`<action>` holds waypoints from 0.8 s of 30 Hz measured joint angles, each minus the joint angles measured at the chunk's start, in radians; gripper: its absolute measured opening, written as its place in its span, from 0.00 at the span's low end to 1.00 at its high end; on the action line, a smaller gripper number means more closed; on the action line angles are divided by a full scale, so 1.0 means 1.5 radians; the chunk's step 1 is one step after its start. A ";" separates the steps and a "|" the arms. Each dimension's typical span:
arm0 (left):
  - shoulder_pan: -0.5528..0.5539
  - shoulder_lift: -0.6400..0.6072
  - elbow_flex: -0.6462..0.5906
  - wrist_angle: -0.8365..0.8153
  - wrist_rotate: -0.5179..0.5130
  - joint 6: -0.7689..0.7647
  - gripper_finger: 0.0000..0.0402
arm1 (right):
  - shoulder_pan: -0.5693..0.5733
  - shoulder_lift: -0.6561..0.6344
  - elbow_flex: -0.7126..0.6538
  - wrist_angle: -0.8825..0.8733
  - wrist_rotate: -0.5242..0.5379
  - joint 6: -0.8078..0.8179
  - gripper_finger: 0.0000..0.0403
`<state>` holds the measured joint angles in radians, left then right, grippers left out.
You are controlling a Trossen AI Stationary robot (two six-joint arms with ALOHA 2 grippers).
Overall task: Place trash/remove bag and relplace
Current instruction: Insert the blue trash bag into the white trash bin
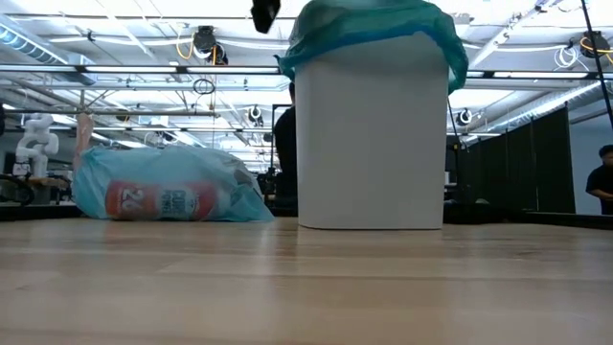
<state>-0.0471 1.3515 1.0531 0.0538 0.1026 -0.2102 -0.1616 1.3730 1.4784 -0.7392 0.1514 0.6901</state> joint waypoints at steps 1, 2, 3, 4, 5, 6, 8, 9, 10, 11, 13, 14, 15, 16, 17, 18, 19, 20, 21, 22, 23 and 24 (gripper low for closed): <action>-0.001 -0.010 0.000 -0.012 0.007 0.007 0.28 | 0.000 0.009 0.000 0.013 0.001 -0.006 0.00; -0.001 -0.022 0.000 -0.029 0.008 0.013 0.28 | 0.000 0.015 0.000 0.027 0.002 -0.009 0.00; -0.001 -0.033 0.000 -0.051 0.007 0.021 0.28 | 0.000 0.024 0.000 0.037 0.002 -0.012 0.00; 0.000 -0.043 0.000 -0.074 0.006 0.027 0.28 | 0.000 0.032 0.000 0.043 0.001 -0.013 0.00; 0.000 -0.053 0.000 -0.096 0.003 0.032 0.28 | 0.000 0.040 0.000 0.045 -0.001 -0.015 0.00; 0.000 -0.061 0.000 -0.119 -0.003 0.040 0.28 | 0.000 0.050 0.000 0.045 -0.003 -0.017 0.00; 0.000 -0.075 0.000 -0.154 -0.020 0.049 0.28 | 0.000 0.068 0.000 0.042 -0.010 -0.023 0.00; 0.000 -0.078 0.000 -0.168 -0.026 0.055 0.28 | -0.002 0.077 0.000 0.041 -0.011 -0.026 0.00; 0.000 -0.081 0.000 -0.177 -0.030 0.058 0.28 | -0.004 0.086 0.000 0.037 -0.013 -0.028 0.00; 0.000 -0.082 0.000 -0.184 -0.034 0.059 0.28 | -0.006 0.095 0.000 0.028 -0.014 -0.028 0.00; 0.000 -0.082 0.000 -0.190 -0.034 0.059 0.28 | -0.010 0.115 0.000 0.009 -0.014 -0.028 0.00; 0.000 -0.082 0.000 -0.191 -0.035 0.058 0.28 | -0.011 0.125 0.000 0.002 -0.013 -0.028 0.00; 0.000 -0.082 0.000 -0.191 -0.035 0.058 0.28 | -0.011 0.133 0.000 -0.005 -0.013 -0.027 0.00; 0.000 -0.082 0.000 -0.191 -0.035 0.057 0.28 | -0.014 0.139 0.000 -0.012 -0.014 -0.023 0.00; 0.000 -0.082 0.000 -0.192 -0.035 0.057 0.28 | -0.016 0.146 0.000 -0.014 -0.014 -0.019 0.00; 0.000 -0.082 0.000 -0.192 -0.035 0.057 0.28 | -0.019 0.153 0.000 -0.016 -0.015 -0.016 0.00; 0.000 -0.082 0.000 -0.193 -0.035 0.057 0.28 | -0.020 0.160 0.000 -0.019 -0.018 -0.012 0.00; 0.000 -0.082 0.000 -0.193 -0.035 0.057 0.28 | -0.023 0.167 0.000 -0.020 -0.018 -0.007 0.00; 0.000 -0.082 0.000 -0.193 -0.035 0.057 0.28 | -0.024 0.174 0.000 -0.021 -0.018 0.000 0.00; 0.000 -0.082 0.000 -0.194 -0.035 0.057 0.28 | -0.025 0.179 0.000 -0.021 -0.018 0.006 0.00; 0.000 -0.082 0.000 -0.195 -0.035 0.057 0.28 | -0.027 0.184 0.000 -0.021 -0.019 0.011 0.00; 0.000 -0.082 0.000 -0.195 -0.035 0.057 0.28 | -0.028 0.189 0.000 -0.020 -0.025 0.016 0.00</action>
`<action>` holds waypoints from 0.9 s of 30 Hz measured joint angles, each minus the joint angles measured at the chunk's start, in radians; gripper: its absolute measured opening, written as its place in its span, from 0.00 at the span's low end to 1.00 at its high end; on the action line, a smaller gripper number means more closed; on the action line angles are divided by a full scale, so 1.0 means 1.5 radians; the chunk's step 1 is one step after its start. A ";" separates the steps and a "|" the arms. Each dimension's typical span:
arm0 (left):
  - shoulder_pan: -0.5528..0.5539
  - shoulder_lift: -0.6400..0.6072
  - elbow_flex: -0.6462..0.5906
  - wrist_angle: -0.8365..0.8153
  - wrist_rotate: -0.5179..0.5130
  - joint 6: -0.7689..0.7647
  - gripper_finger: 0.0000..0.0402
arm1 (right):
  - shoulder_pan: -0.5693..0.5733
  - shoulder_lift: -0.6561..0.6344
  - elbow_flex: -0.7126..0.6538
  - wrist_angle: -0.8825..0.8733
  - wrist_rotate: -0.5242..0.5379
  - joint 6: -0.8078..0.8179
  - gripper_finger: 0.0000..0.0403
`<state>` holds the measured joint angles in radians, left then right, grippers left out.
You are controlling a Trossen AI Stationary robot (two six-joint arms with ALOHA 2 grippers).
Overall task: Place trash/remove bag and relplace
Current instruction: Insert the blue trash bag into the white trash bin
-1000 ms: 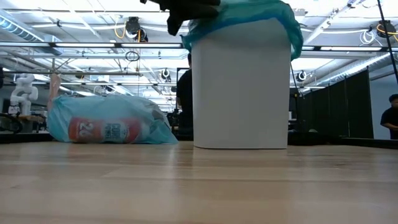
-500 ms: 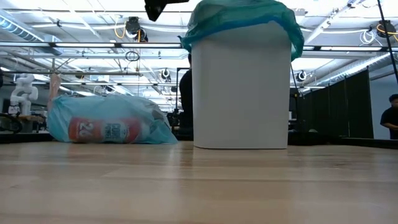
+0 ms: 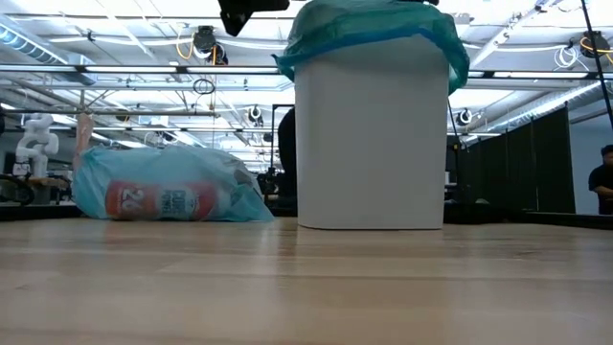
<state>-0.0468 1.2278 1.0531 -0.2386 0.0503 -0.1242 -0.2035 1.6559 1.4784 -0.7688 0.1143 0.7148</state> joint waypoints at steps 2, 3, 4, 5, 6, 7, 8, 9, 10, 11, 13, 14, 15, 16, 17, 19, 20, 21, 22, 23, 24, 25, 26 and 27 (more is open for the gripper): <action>0.000 0.000 0.000 -0.006 0.000 0.000 0.28 | 0.000 0.009 0.000 0.002 -0.013 0.005 0.00; 0.000 0.000 0.000 -0.009 0.000 0.000 0.28 | 0.001 0.012 0.000 0.002 -0.015 0.007 0.00; 0.000 0.000 0.000 -0.012 0.000 0.000 0.28 | 0.000 0.014 0.000 0.004 -0.019 0.010 0.00; 0.000 0.000 0.000 -0.014 0.000 0.000 0.28 | -0.001 0.015 0.000 0.007 -0.023 0.014 0.00; 0.000 0.000 0.000 -0.015 0.000 0.000 0.28 | -0.002 0.015 0.000 0.011 -0.027 0.017 0.00; 0.000 0.000 0.000 -0.017 0.000 0.000 0.28 | -0.003 0.015 0.000 0.013 -0.028 0.019 0.00; 0.000 0.000 0.000 -0.020 0.000 0.000 0.28 | -0.004 0.015 0.000 0.014 -0.027 0.021 0.00; 0.000 0.000 0.000 -0.025 0.000 0.000 0.28 | -0.004 0.013 0.000 0.015 -0.027 0.022 0.00; 0.000 0.000 0.000 -0.028 -0.001 0.000 0.28 | -0.004 0.008 -0.001 0.020 -0.026 0.022 0.00; 0.000 0.000 0.000 -0.029 -0.001 0.000 0.28 | -0.004 0.000 -0.001 0.026 -0.026 0.022 0.00; 0.000 0.000 0.000 -0.028 -0.001 0.000 0.28 | -0.004 -0.020 -0.001 0.043 -0.026 0.022 0.00; 0.000 0.000 0.000 -0.027 -0.001 0.000 0.28 | -0.003 -0.030 -0.001 0.047 -0.026 0.022 0.00; 0.000 0.000 0.000 -0.027 -0.001 0.000 0.28 | -0.003 -0.040 -0.001 0.048 -0.026 0.022 0.00; 0.000 0.000 0.000 -0.027 -0.001 0.000 0.28 | -0.003 -0.050 -0.001 0.051 -0.026 0.022 0.00; 0.000 0.000 0.000 -0.027 -0.001 0.000 0.28 | -0.004 -0.059 -0.001 0.054 -0.025 0.020 0.00; 0.000 0.000 0.000 -0.027 -0.001 0.000 0.28 | -0.004 -0.082 -0.001 0.059 -0.025 0.016 0.00; 0.000 0.000 0.000 -0.027 -0.001 0.000 0.28 | -0.003 -0.093 -0.001 0.062 -0.024 0.010 0.00; 0.000 0.000 0.000 -0.027 -0.001 0.000 0.28 | -0.003 -0.106 -0.001 0.068 -0.024 0.003 0.00; 0.000 0.000 0.000 -0.027 -0.001 0.000 0.28 | -0.001 -0.118 -0.001 0.072 -0.023 -0.004 0.00; 0.000 0.000 0.000 -0.027 -0.001 0.000 0.28 | 0.001 -0.131 -0.001 0.074 -0.022 -0.013 0.00; 0.000 0.000 0.000 -0.027 -0.001 -0.003 0.28 | 0.002 -0.144 -0.001 0.071 -0.019 -0.024 0.00; 0.001 0.000 0.000 -0.027 -0.001 -0.007 0.28 | 0.004 -0.158 -0.001 0.067 -0.012 -0.038 0.00; 0.002 0.000 0.000 -0.027 -0.002 -0.013 0.28 | 0.008 -0.174 -0.001 0.060 -0.001 -0.053 0.00; 0.003 0.000 0.000 -0.027 -0.003 -0.018 0.28 | 0.013 -0.191 -0.001 0.049 0.017 -0.068 0.00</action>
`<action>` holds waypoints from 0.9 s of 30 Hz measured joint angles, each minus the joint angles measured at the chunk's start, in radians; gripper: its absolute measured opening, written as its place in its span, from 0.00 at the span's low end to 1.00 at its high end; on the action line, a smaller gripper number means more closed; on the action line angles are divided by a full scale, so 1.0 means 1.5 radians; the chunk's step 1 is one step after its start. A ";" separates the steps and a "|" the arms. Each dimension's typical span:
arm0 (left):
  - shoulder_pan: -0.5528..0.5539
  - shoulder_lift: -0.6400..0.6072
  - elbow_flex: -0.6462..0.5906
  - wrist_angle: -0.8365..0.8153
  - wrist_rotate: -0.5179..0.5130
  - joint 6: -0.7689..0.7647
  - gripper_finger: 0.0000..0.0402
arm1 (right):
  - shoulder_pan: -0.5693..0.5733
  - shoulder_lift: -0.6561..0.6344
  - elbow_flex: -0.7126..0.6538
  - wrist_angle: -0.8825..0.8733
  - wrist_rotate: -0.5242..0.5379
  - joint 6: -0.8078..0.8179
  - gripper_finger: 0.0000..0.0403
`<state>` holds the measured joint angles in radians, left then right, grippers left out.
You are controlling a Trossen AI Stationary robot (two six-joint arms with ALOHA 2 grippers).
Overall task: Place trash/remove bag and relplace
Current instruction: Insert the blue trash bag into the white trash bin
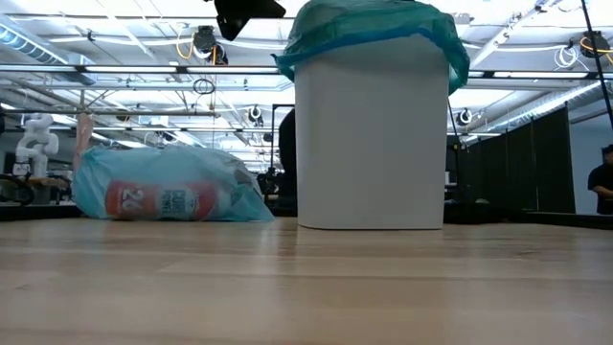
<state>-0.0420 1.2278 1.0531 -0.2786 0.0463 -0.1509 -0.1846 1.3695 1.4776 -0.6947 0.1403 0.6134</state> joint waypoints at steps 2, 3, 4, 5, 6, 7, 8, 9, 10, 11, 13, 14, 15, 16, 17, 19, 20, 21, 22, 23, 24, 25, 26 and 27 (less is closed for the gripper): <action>0.002 -0.003 0.000 0.002 -0.002 -0.010 0.28 | 0.009 -0.035 0.000 -0.024 0.045 -0.020 0.00; 0.003 -0.005 0.000 0.006 -0.006 -0.014 0.28 | 0.012 -0.054 0.000 -0.036 0.062 -0.027 0.00; 0.003 -0.009 0.000 0.012 -0.014 -0.017 0.28 | 0.012 -0.072 0.000 -0.053 0.076 -0.035 0.00; 0.003 -0.014 0.000 0.018 -0.022 -0.017 0.28 | 0.012 -0.089 0.000 -0.070 0.087 -0.040 0.00; 0.003 -0.019 0.000 0.023 -0.032 -0.018 0.28 | 0.012 -0.106 0.000 -0.090 0.099 -0.043 0.00; 0.003 -0.025 0.000 0.027 -0.045 -0.018 0.28 | 0.010 -0.121 0.000 -0.113 0.109 -0.045 0.00; 0.004 -0.030 0.000 0.027 -0.060 -0.021 0.28 | 0.009 -0.135 -0.004 -0.133 0.117 -0.046 0.00; 0.006 -0.034 0.000 0.026 -0.078 -0.029 0.28 | 0.005 -0.149 -0.011 -0.153 0.118 -0.046 0.00; 0.011 -0.037 0.000 0.025 -0.095 -0.035 0.28 | 0.000 -0.163 -0.023 -0.170 0.118 -0.044 0.00; 0.019 -0.038 0.000 0.024 -0.107 -0.037 0.28 | -0.004 -0.176 -0.039 -0.183 0.118 -0.039 0.00; 0.037 -0.037 0.000 0.020 -0.117 -0.048 0.28 | -0.009 -0.207 -0.085 -0.184 0.116 -0.026 0.00; 0.048 -0.035 0.000 0.020 -0.117 -0.052 0.28 | -0.009 -0.223 -0.113 -0.176 0.116 -0.018 0.00; 0.059 -0.032 0.000 0.021 -0.117 -0.054 0.28 | -0.009 -0.240 -0.142 -0.162 0.116 -0.009 0.00; 0.069 -0.029 0.000 0.022 -0.117 -0.058 0.28 | -0.009 -0.257 -0.171 -0.147 0.115 0.000 0.00; 0.080 -0.028 0.000 0.019 -0.116 -0.066 0.28 | -0.009 -0.274 -0.203 -0.129 0.112 0.011 0.00; 0.099 -0.024 0.000 0.017 -0.113 -0.074 0.28 | -0.008 -0.307 -0.266 -0.091 0.099 0.034 0.00; 0.108 -0.024 0.000 0.016 -0.109 -0.079 0.28 | -0.008 -0.321 -0.295 -0.070 0.094 0.044 0.00; 0.116 -0.024 0.000 0.015 -0.106 -0.082 0.28 | -0.009 -0.333 -0.321 -0.052 0.092 0.054 0.00; 0.123 -0.022 0.000 0.016 -0.102 -0.083 0.28 | -0.008 -0.344 -0.343 -0.033 0.087 0.063 0.00; 0.130 -0.018 0.000 0.017 -0.100 -0.084 0.28 | -0.008 -0.353 -0.362 -0.015 0.081 0.069 0.00; 0.137 -0.017 0.001 0.017 -0.094 -0.084 0.28 | -0.008 -0.359 -0.377 0.005 0.078 0.073 0.00; 0.143 -0.015 0.000 0.013 -0.086 -0.084 0.28 | -0.008 -0.362 -0.391 0.027 0.073 0.077 0.00; 0.148 -0.012 0.000 0.014 -0.079 -0.083 0.28 | -0.008 -0.363 -0.402 0.047 0.061 0.079 0.00; 0.152 -0.007 0.000 0.019 -0.072 -0.083 0.28 | -0.008 -0.363 -0.411 0.065 0.046 0.079 0.00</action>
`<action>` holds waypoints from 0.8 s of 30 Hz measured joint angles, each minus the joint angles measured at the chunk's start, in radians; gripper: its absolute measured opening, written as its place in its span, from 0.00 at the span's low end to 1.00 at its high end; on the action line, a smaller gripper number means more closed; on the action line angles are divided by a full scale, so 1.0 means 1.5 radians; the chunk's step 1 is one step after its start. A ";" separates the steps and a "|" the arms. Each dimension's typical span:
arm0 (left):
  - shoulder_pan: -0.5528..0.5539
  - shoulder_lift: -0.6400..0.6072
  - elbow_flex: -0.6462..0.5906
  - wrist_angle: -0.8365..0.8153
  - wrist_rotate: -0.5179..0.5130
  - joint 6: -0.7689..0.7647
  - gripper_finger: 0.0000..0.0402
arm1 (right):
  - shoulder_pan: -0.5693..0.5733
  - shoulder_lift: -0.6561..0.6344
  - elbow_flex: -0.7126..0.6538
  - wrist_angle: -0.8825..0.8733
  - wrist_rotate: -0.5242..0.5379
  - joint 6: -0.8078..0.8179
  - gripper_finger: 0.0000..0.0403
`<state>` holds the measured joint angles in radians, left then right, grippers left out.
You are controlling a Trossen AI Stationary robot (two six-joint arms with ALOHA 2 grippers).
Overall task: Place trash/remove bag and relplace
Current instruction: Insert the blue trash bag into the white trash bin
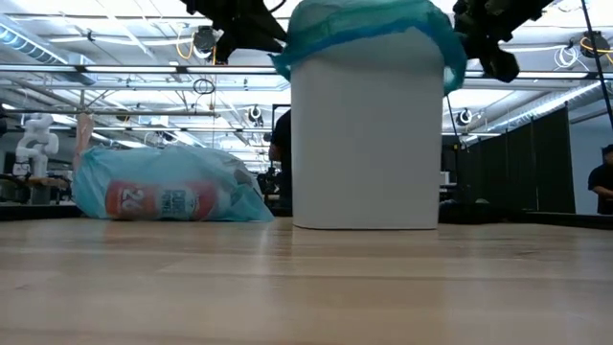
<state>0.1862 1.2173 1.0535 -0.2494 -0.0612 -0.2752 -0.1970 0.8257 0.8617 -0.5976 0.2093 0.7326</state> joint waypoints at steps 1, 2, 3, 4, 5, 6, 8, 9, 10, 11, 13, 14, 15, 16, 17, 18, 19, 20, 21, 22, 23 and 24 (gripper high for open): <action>0.006 0.004 0.001 0.002 0.007 0.001 0.28 | 0.000 0.003 -0.005 0.016 -0.013 -0.001 0.00; 0.012 0.008 0.000 -0.005 0.015 0.000 0.28 | 0.001 0.008 -0.008 0.029 -0.019 -0.002 0.00; 0.017 0.014 0.000 -0.008 0.022 0.000 0.28 | 0.003 0.013 -0.008 0.037 -0.025 -0.003 0.00; 0.022 0.021 0.000 -0.008 0.032 0.000 0.28 | 0.004 0.018 -0.008 0.040 -0.025 -0.004 0.00; 0.026 0.027 0.000 -0.008 0.040 0.000 0.28 | 0.006 0.022 -0.008 0.042 -0.025 -0.005 0.00; 0.029 0.032 0.000 -0.009 0.044 0.000 0.28 | 0.006 0.025 -0.008 0.042 -0.026 -0.005 0.00; 0.035 0.038 0.000 -0.010 0.045 0.001 0.28 | 0.006 0.029 -0.008 0.042 -0.031 -0.006 0.00; 0.039 0.038 0.000 -0.010 0.045 0.002 0.28 | 0.006 0.030 -0.008 0.042 -0.042 -0.006 0.00; 0.042 0.038 0.000 -0.011 0.045 0.002 0.28 | 0.007 0.030 -0.008 0.042 -0.052 -0.006 0.00; 0.045 0.038 0.000 -0.011 0.045 0.003 0.28 | 0.007 0.030 -0.008 0.042 -0.060 -0.006 0.00; 0.051 0.038 0.000 -0.010 0.045 0.002 0.28 | 0.007 0.030 -0.008 0.043 -0.073 -0.007 0.00; 0.053 0.038 0.000 -0.011 0.045 0.002 0.28 | 0.007 0.030 -0.008 0.043 -0.075 -0.007 0.00; 0.055 0.038 0.000 -0.011 0.045 0.002 0.28 | 0.007 0.030 -0.008 0.044 -0.077 -0.007 0.00; 0.057 0.038 0.000 -0.012 0.045 0.002 0.28 | 0.007 0.030 -0.008 0.045 -0.077 -0.007 0.00; 0.056 0.038 0.000 -0.013 0.045 0.000 0.28 | 0.007 0.030 -0.008 0.045 -0.077 -0.010 0.00; 0.056 0.038 0.000 -0.014 0.045 -0.004 0.28 | 0.007 0.030 -0.008 0.043 -0.076 -0.013 0.00; 0.055 0.038 0.000 -0.016 0.047 -0.009 0.28 | 0.007 0.026 -0.008 0.036 -0.077 -0.014 0.00; 0.053 0.037 0.000 -0.018 0.049 -0.020 0.28 | 0.007 0.020 -0.008 0.022 -0.076 -0.015 0.00; 0.050 0.032 0.000 -0.023 0.054 -0.025 0.28 | 0.007 0.012 -0.008 0.008 -0.076 -0.016 0.00; 0.047 0.025 0.000 -0.031 0.060 -0.033 0.28 | 0.008 0.001 -0.008 -0.007 -0.076 -0.017 0.00; 0.042 0.017 0.000 -0.036 0.062 -0.038 0.28 | 0.008 -0.011 -0.008 -0.020 -0.076 -0.018 0.00; 0.037 0.006 0.000 -0.036 0.064 -0.040 0.28 | 0.006 -0.026 -0.008 -0.025 -0.075 -0.021 0.00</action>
<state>0.2415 1.2263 1.0531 -0.3034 0.0341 -0.3355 -0.1883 0.7872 0.8497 -0.6346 0.0963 0.7005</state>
